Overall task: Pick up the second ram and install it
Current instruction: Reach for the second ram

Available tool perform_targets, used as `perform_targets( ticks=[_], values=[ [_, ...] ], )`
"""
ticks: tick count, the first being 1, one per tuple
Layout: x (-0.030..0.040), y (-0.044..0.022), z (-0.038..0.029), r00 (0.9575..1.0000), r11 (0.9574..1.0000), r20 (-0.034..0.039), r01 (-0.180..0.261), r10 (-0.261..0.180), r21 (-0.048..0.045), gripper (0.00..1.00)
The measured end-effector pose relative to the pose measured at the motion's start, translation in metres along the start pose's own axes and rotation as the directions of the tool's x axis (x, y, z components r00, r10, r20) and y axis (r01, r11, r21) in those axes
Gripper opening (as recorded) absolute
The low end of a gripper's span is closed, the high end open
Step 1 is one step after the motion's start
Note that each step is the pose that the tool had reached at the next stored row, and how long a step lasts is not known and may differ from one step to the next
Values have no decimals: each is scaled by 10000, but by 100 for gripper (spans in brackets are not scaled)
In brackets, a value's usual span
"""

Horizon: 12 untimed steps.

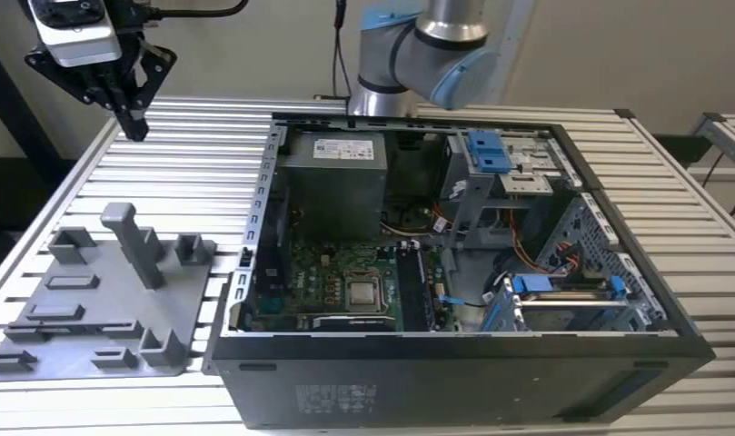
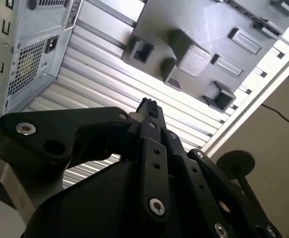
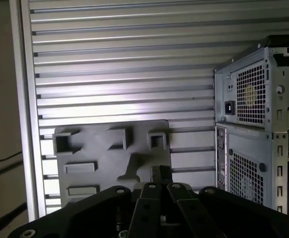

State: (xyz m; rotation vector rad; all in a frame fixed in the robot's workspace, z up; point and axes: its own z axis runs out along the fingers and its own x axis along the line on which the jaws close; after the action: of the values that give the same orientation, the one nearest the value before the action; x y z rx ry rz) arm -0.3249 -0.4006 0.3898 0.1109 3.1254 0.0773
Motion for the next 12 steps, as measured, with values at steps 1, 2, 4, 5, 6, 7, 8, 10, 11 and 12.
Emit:
perform_targets(
  ticks=[1,2,4,5,6,7,8,10,11,12],
  values=[
    [23,-2,1,10000,10000,-4,0,0,0,11],
    [47,-3,2,10000,10000,-9,0,0,0,11],
    [93,-7,3,10000,10000,-18,-1,1,1,11],
    [112,-8,4,10000,10000,-24,-2,2,1,11],
    [131,-10,4,10000,10000,-31,-2,2,2,11],
    [151,-11,6,10000,10000,-36,-3,3,2,11],
    [174,-13,6,10000,10000,-40,-2,2,2,11],
    [233,-17,7,10000,10000,-45,-3,3,3,11],
    [270,-20,8,10000,10000,-46,-3,3,3,11],
    [308,-23,9,10000,10000,-47,-2,2,3,11]
  ],
)
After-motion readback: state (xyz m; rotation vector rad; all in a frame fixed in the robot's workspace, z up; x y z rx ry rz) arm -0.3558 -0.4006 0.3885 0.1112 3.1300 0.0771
